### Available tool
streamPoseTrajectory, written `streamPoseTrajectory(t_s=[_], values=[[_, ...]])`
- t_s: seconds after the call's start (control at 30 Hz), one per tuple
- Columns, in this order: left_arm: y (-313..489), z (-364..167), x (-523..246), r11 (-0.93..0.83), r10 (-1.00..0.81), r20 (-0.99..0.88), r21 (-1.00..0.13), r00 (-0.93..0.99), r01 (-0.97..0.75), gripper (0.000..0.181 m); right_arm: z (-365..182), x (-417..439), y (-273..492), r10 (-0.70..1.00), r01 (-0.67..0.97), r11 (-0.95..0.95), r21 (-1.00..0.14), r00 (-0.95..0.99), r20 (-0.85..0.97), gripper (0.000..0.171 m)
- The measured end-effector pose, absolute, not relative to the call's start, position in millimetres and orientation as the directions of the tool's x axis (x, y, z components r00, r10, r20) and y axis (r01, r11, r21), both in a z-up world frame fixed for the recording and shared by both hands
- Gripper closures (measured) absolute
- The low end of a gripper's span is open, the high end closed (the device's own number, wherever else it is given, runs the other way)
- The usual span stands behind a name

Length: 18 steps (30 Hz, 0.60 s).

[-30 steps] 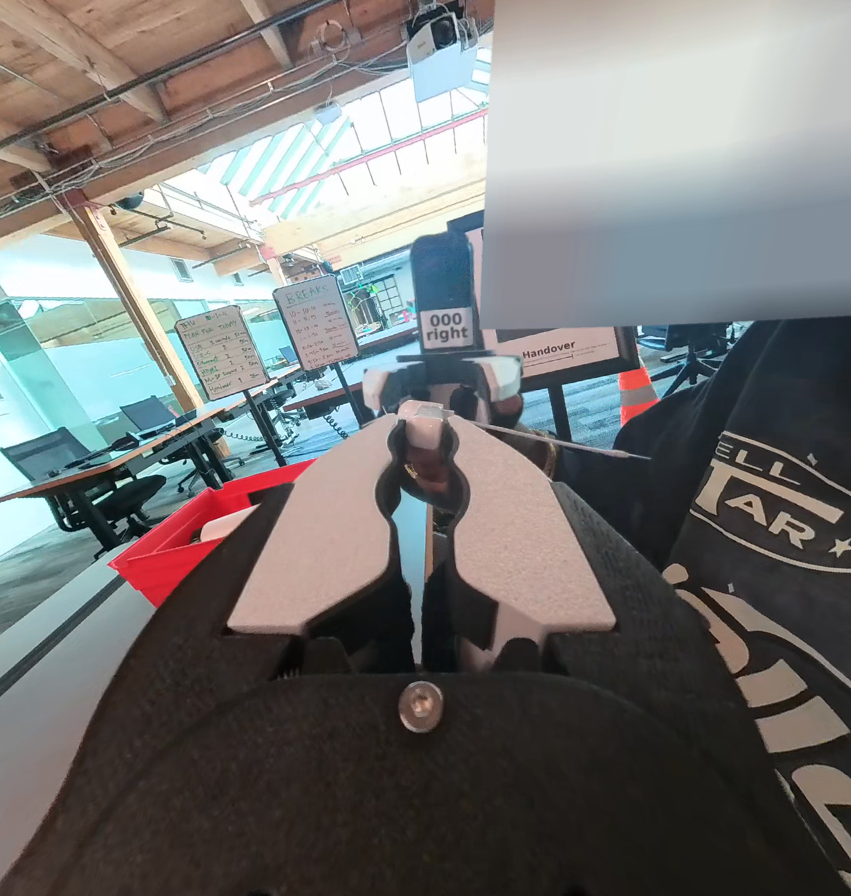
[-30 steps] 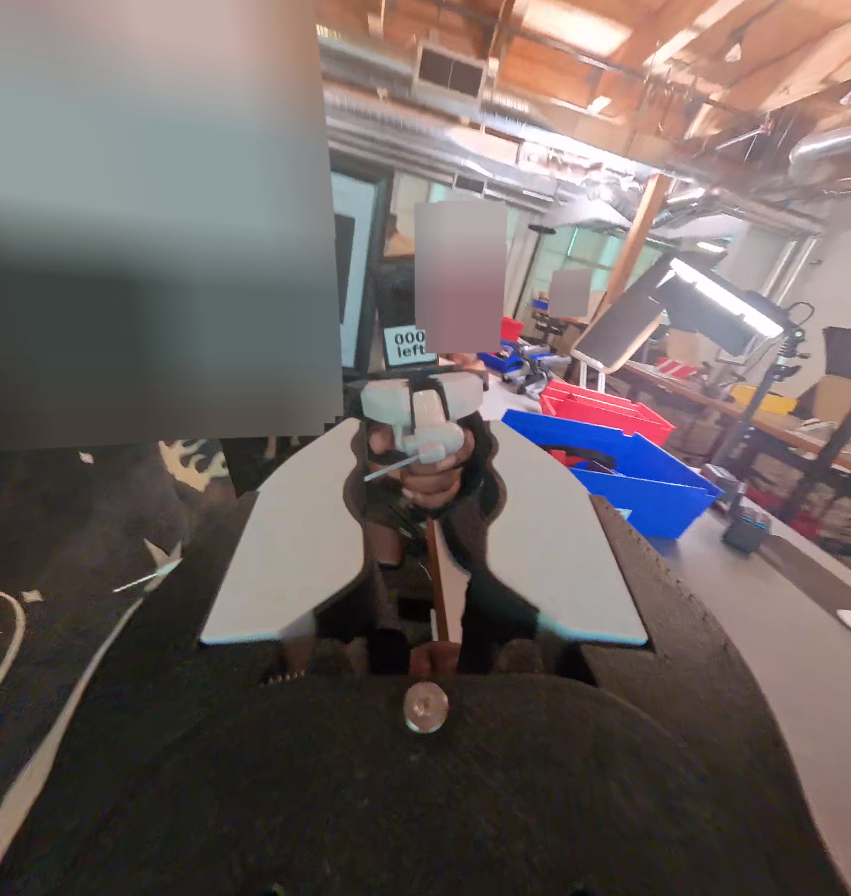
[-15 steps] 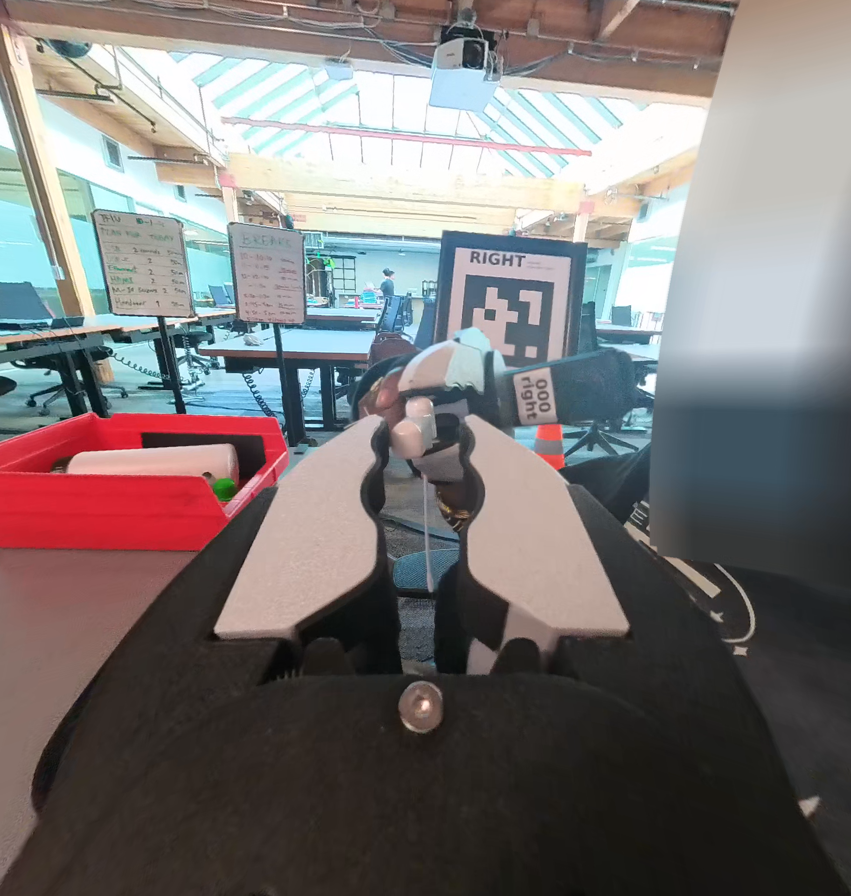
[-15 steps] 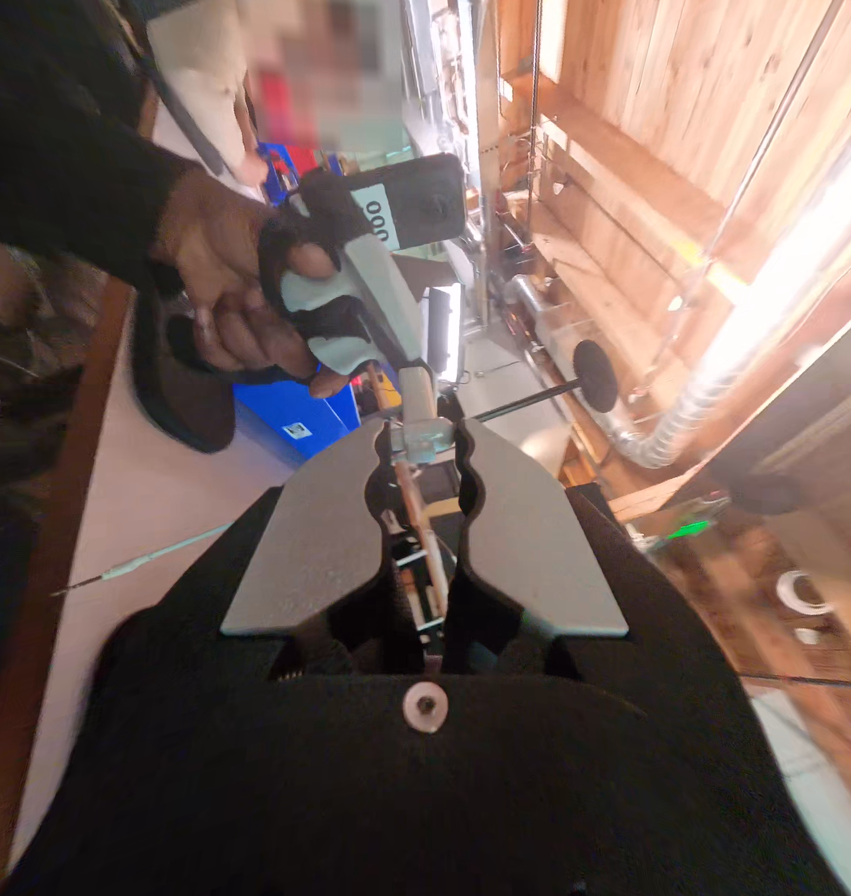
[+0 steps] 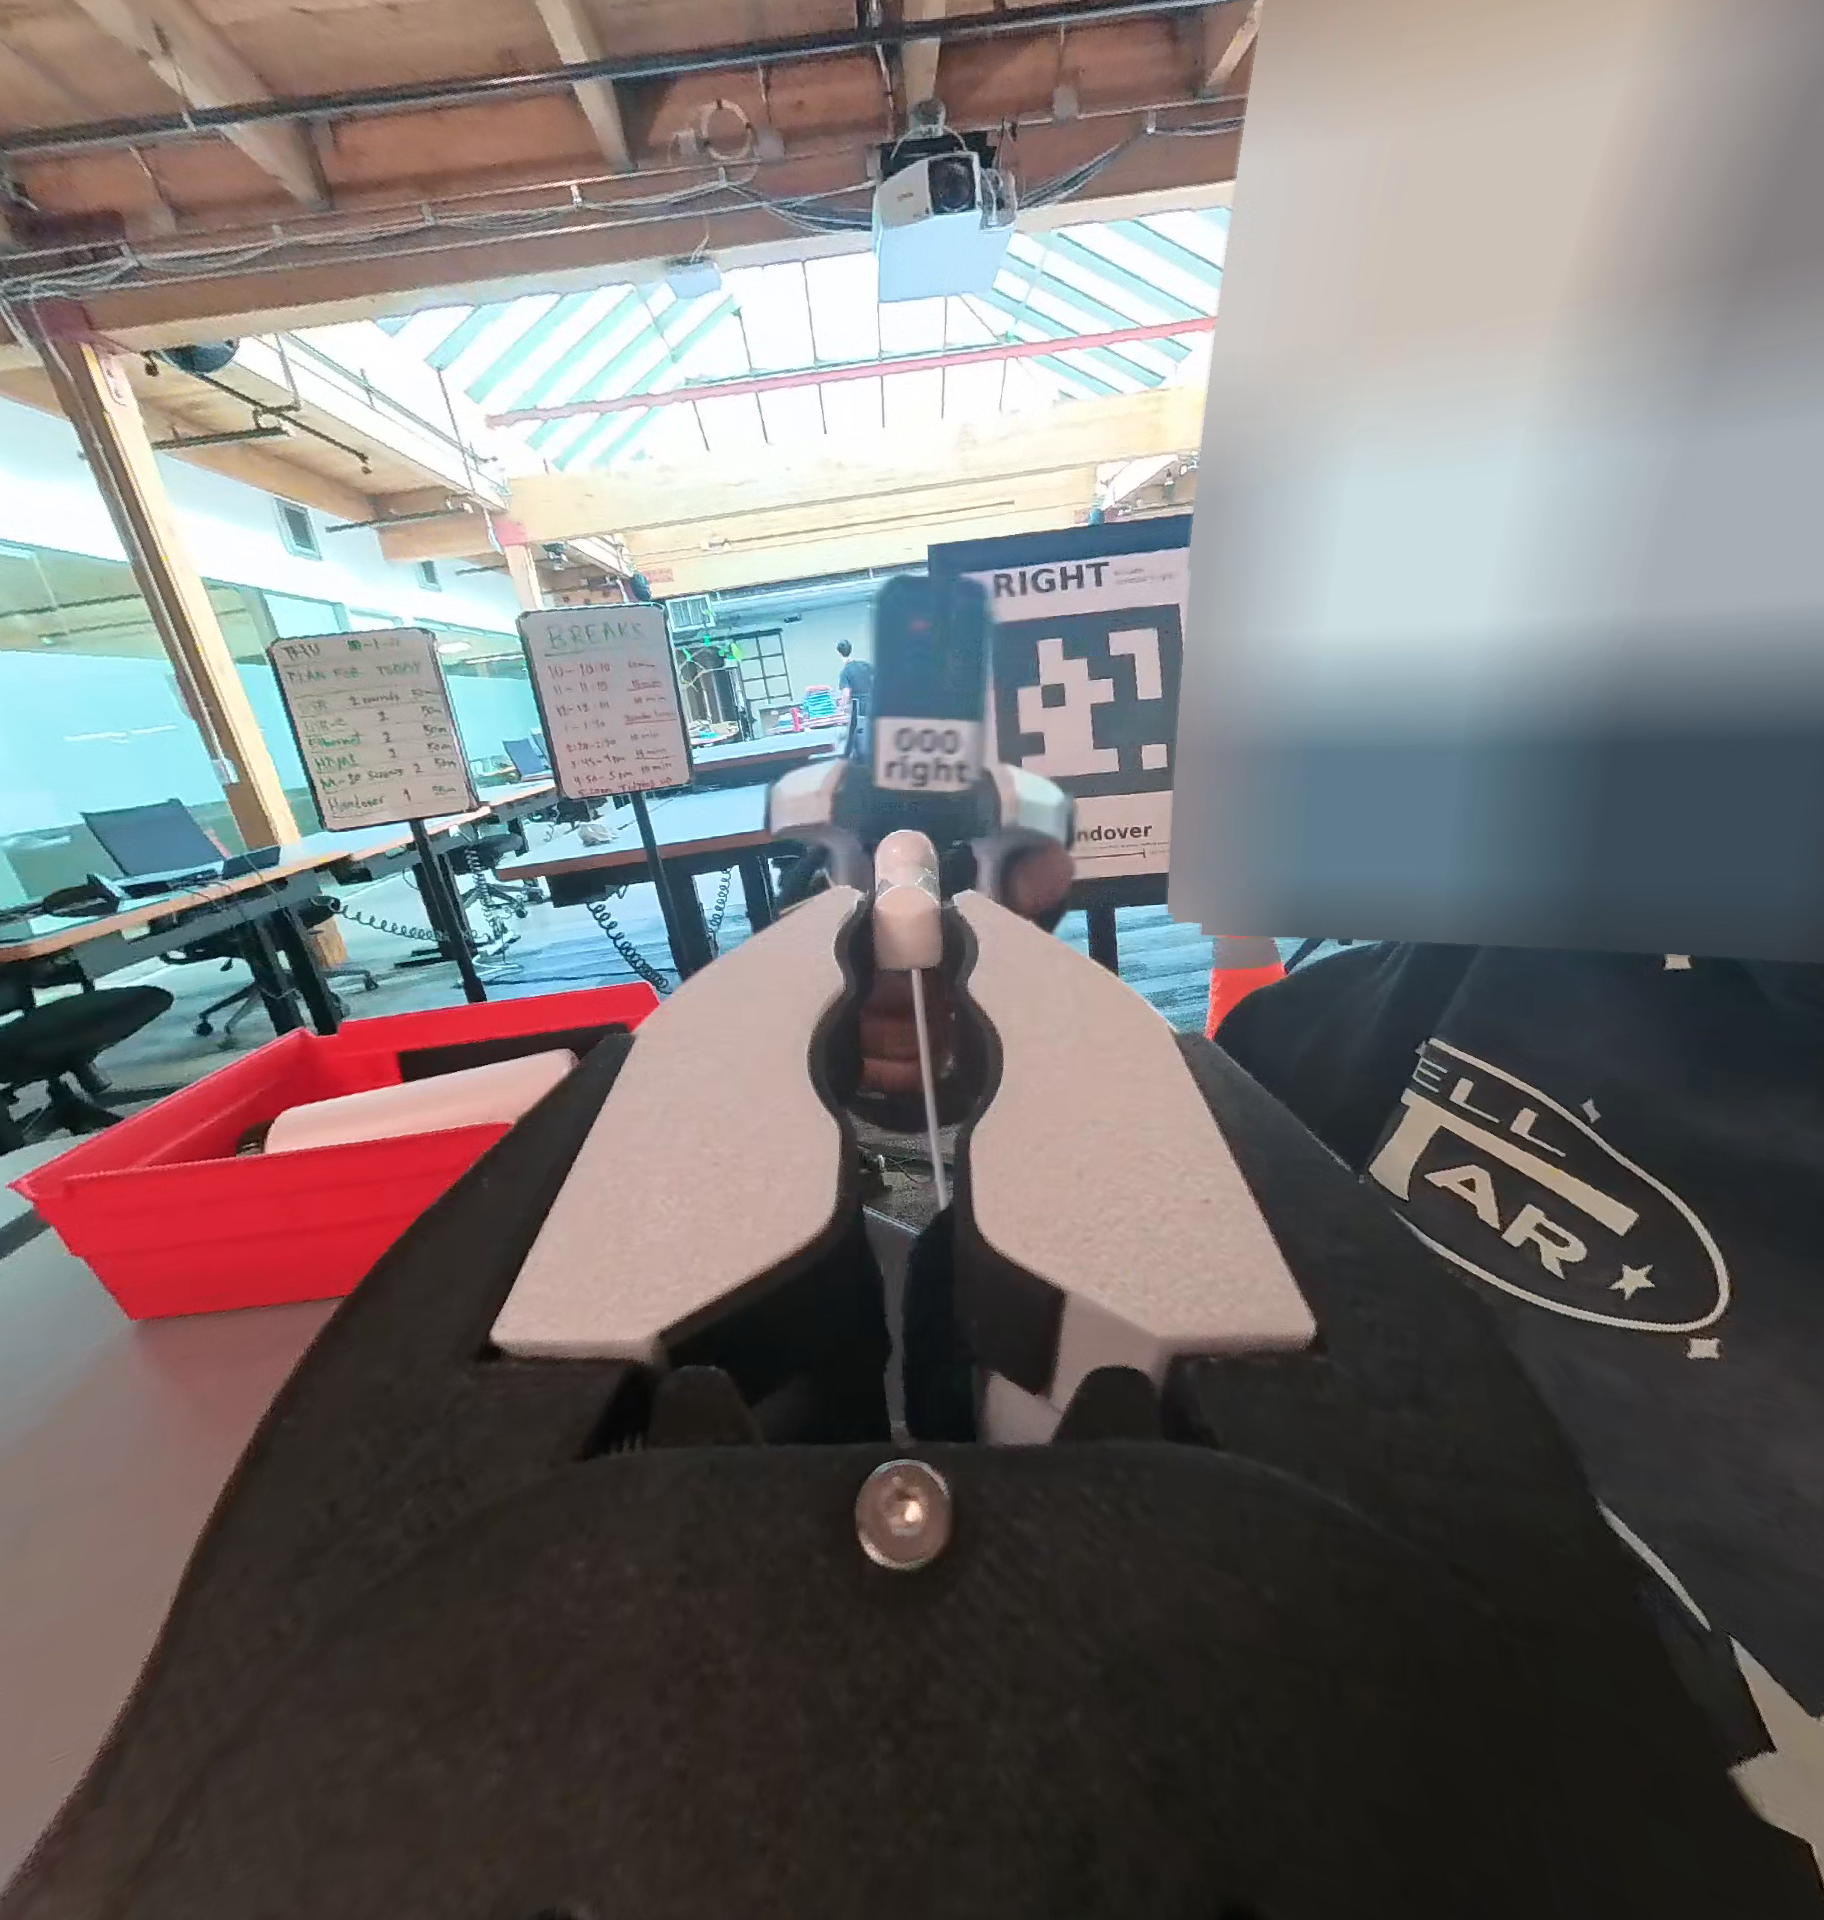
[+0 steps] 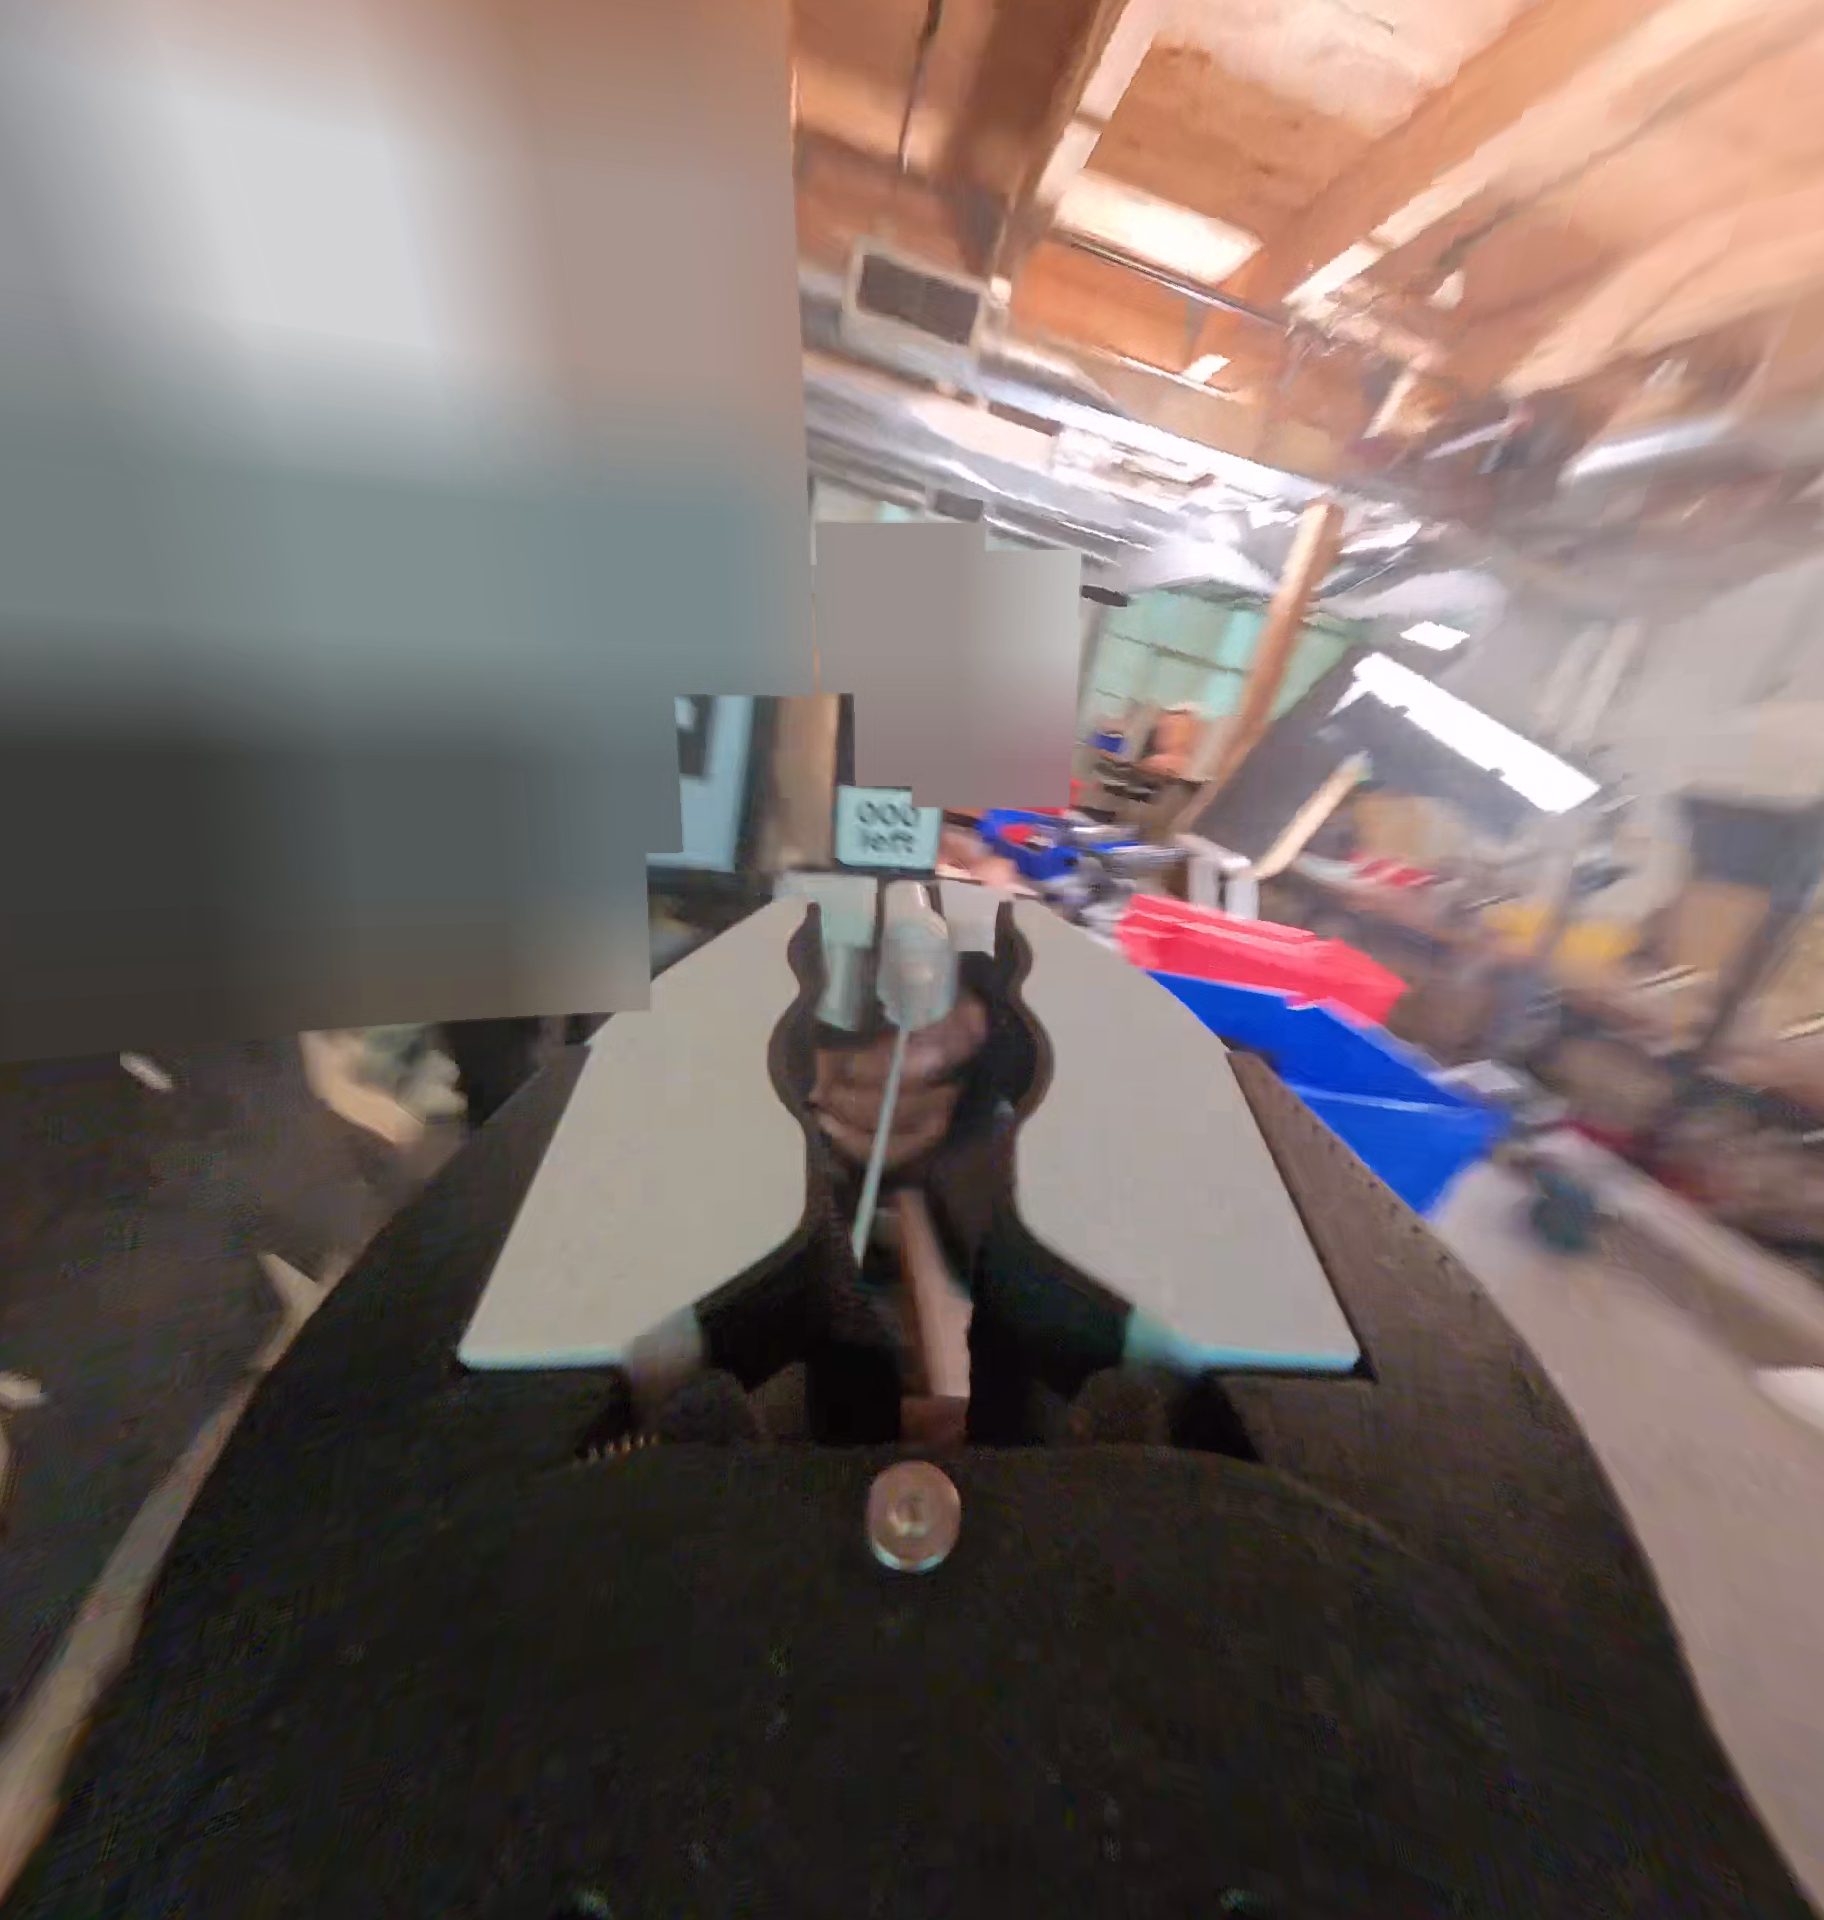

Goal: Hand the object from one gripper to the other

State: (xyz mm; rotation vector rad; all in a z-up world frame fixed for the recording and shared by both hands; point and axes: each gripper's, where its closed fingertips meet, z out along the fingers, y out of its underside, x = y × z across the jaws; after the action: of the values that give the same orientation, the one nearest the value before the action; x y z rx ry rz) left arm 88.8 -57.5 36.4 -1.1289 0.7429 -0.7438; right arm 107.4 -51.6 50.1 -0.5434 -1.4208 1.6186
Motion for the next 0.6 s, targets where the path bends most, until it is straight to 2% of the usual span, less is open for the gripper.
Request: streamPoseTrajectory(t_s=[0.07, 0.17, 0.23, 0.33, 0.4, 0.43, 0.5, 0.6], values=[[-57, 36, 89, 0.258, -0.823, -0.143, -0.956, 0.549, 0.137, 0.17, 48, 105, -52, 0.797, -0.233, -0.105, -0.967, -0.602, 0.059, 0.14], [-56, 34, 91, 0.259, -0.82, -0.15, -0.958, 0.553, 0.124, 0.17, 36, 98, -57, 0.781, -0.172, -0.087, -0.981, -0.623, 0.04, 0.142], [-59, 34, 93, 0.259, -0.831, -0.154, -0.958, 0.534, 0.126, 0.169, 33, 96, -60, 0.791, -0.182, -0.045, -0.982, -0.608, 0.076, 0.156], [-57, 33, 93, 0.24, -0.829, -0.136, -0.963, 0.543, 0.125, 0.169, 31, 95, -59, 0.805, -0.224, 0.06, -0.973, -0.566, 0.18, 0.158], [-54, 32, 92, 0.199, -0.833, -0.087, -0.969, 0.547, 0.148, 0.164, 33, 97, -57, 0.804, -0.316, 0.199, -0.928, -0.488, 0.339, 0.158], [-54, 32, 91, 0.17, -0.841, -0.055, -0.971, 0.539, 0.166, 0.161, 35, 99, -56, 0.787, -0.385, 0.312, -0.869, -0.408, 0.463, 0.158], [-51, 29, 90, 0.09, -0.854, 0.025, -0.977, 0.52, 0.194, 0.155, 38, 102, -54, 0.667, -0.467, 0.595, -0.654, -0.167, 0.726, 0.158], [-51, 30, 90, -0.018, -0.876, 0.142, -0.965, 0.461, 0.263, 0.152, 35, 102, -52, 0.346, -0.372, 0.885, -0.281, 0.122, 0.93, 0.158]])
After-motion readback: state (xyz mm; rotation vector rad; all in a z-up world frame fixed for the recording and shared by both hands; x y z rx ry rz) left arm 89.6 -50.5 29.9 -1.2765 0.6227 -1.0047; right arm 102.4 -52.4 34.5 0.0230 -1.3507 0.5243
